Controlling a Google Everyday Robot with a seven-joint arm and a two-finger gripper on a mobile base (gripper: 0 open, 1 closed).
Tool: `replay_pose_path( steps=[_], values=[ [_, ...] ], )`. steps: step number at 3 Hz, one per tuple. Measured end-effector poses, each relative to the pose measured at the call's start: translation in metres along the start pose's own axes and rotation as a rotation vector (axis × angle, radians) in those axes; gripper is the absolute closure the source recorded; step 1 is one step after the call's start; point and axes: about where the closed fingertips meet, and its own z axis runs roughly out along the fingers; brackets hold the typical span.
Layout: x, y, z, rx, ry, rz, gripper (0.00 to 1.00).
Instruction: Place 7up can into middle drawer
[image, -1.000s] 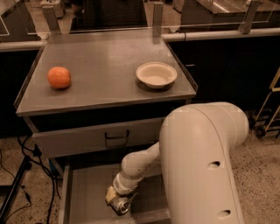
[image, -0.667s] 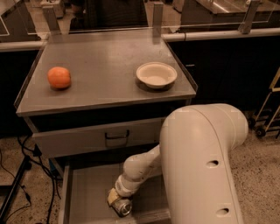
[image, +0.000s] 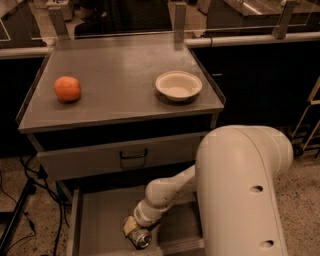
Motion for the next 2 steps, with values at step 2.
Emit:
replay_pose_path(
  steps=[2],
  values=[
    [0.0, 0.0, 0.0, 0.0, 0.0, 0.0, 0.13]
  ],
)
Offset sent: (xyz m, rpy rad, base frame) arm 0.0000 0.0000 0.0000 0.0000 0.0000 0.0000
